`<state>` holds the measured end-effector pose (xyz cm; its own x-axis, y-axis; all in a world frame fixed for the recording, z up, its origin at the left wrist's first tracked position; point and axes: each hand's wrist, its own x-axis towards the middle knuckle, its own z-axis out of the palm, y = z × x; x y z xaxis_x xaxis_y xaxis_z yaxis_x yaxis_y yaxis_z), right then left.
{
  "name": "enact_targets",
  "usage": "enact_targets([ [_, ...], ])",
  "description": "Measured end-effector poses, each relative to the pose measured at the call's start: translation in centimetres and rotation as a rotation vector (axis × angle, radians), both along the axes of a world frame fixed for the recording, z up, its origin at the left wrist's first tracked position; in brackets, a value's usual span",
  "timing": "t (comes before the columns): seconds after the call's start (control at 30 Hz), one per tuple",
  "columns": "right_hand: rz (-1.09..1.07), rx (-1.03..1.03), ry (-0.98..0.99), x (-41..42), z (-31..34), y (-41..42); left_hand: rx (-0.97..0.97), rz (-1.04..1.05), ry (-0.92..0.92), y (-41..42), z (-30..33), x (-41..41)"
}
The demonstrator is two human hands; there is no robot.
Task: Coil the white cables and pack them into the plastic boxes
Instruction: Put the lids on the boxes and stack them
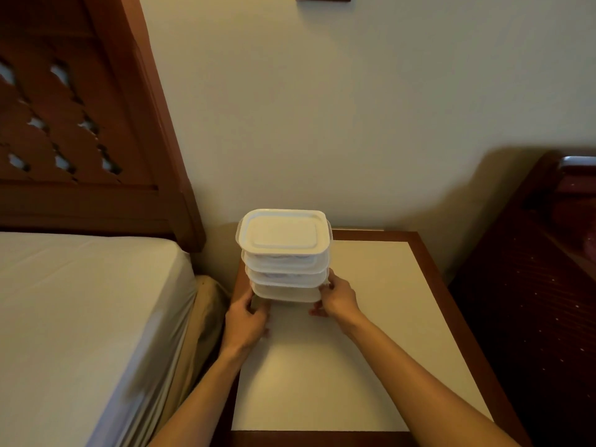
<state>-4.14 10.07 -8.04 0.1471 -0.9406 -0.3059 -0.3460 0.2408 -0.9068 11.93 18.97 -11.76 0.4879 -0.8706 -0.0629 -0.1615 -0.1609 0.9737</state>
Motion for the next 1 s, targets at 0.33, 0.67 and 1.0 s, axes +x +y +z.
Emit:
enact_targets([
  [0.33, 0.013, 0.098, -0.026, 3.0, 1.4, -6.8, 0.044, 0.004, -0.120, -6.8, 0.1, 2.8],
  [0.67, 0.040, 0.208, -0.153, 3.6, 1.6, -10.0, 0.130, 0.038, -0.196, -11.1, -1.2, 4.1],
  [1.0, -0.291, 0.169, -0.190, 4.0, 5.0, -12.5, 0.054, 0.404, 0.369, -13.4, 7.0, 5.1],
])
